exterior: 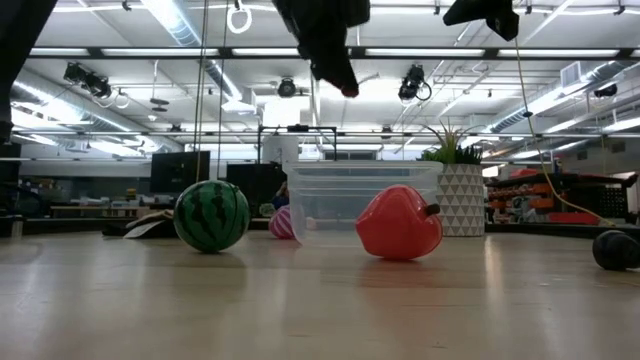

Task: Pick and placing Produce into tupperware
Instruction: Put the cherry into the transparent bin

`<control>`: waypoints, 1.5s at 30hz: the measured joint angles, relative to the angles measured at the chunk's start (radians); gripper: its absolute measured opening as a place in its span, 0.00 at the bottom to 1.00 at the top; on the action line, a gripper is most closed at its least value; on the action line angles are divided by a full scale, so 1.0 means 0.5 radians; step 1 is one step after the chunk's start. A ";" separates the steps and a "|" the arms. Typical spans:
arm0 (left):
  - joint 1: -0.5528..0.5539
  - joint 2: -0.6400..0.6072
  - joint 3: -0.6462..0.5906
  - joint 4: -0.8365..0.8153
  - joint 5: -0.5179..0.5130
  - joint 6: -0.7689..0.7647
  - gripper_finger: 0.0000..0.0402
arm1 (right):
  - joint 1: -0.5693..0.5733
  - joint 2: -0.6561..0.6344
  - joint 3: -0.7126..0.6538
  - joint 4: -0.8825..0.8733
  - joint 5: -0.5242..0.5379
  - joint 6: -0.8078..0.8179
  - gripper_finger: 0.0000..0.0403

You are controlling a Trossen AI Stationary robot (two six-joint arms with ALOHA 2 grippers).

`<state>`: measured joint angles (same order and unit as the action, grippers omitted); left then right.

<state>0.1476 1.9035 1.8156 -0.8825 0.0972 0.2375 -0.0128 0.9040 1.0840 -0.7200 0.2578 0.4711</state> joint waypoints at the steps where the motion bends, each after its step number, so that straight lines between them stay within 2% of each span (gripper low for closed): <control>1: -0.010 0.025 0.008 -0.017 0.000 -0.011 0.28 | 0.000 -0.002 0.000 0.002 -0.010 -0.003 0.06; 7: -0.061 0.232 0.332 -0.160 0.007 -0.018 0.28 | -0.001 -0.029 0.000 -0.050 -0.019 -0.007 0.06; 12: -0.050 0.460 0.683 -0.420 0.001 0.012 0.27 | 0.001 -0.059 0.001 -0.093 -0.019 -0.006 0.06; 15: -0.048 0.566 0.797 -0.608 0.001 0.028 0.27 | 0.003 -0.070 0.000 -0.101 -0.019 -0.006 0.06; 19: -0.043 0.664 0.793 -0.750 0.002 0.022 0.28 | 0.005 -0.084 0.001 -0.103 -0.018 -0.006 0.06; 25: -0.035 0.704 0.703 -0.743 -0.041 -0.118 0.27 | 0.005 -0.113 0.000 -0.104 -0.019 -0.006 0.06; 32: -0.026 0.712 0.700 -0.785 -0.065 -0.473 0.26 | 0.005 -0.131 0.000 -0.104 -0.018 -0.006 0.06; 40: -0.018 0.712 0.700 -0.905 -0.232 -0.887 0.26 | 0.005 -0.129 0.000 -0.104 -0.018 -0.006 0.06; 45: -0.007 0.712 0.700 -0.950 -0.214 -1.107 0.27 | 0.005 -0.129 0.000 -0.104 -0.018 -0.006 0.06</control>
<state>0.1440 2.2593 2.1654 -1.3574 -0.0098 -0.3161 -0.0105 0.8394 1.0840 -0.7719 0.2489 0.4679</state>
